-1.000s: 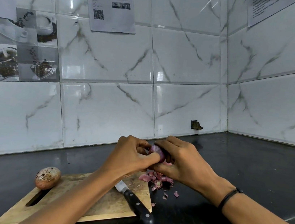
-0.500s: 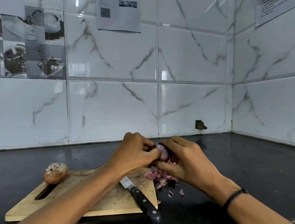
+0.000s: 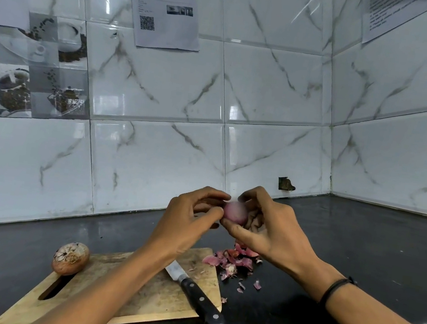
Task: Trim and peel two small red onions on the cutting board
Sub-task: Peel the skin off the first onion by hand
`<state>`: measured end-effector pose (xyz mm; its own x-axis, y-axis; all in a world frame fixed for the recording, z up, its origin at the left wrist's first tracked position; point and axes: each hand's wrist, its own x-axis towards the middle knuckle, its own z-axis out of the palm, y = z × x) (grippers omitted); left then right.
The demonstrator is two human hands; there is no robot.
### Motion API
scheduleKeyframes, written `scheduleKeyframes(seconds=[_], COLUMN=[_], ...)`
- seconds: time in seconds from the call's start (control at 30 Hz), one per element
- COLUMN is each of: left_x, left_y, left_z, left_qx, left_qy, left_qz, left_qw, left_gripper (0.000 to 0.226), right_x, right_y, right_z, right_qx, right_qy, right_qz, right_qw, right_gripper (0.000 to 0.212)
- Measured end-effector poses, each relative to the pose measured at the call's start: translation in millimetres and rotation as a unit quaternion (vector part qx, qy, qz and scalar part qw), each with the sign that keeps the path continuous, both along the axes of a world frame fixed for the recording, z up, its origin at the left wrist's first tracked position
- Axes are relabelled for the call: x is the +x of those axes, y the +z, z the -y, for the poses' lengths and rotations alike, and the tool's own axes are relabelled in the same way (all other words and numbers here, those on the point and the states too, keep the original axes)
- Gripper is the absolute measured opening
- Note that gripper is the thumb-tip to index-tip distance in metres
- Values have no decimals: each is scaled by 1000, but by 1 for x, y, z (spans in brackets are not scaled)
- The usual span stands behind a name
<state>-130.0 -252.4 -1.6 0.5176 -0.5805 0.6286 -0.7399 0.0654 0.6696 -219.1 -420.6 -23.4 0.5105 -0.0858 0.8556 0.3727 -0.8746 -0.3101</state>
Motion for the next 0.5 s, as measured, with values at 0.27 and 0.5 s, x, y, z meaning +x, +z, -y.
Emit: scheduleKeyframes(seconds=[0.27,0.5], left_x=[-9,-10], left_y=[3,1], left_z=[-1,4], left_qx=[38,16], left_qy=[1,-50], left_qz=[82,-14], left_qw=[996,999], left_gripper=[34,34], right_x=[-5,-4], right_y=[0,0], right_z=[3,5], right_qx=[-7,-30], right_qy=[33,62], right_qz=[-4,2], right_qw=[999,998], right_gripper=[55,49])
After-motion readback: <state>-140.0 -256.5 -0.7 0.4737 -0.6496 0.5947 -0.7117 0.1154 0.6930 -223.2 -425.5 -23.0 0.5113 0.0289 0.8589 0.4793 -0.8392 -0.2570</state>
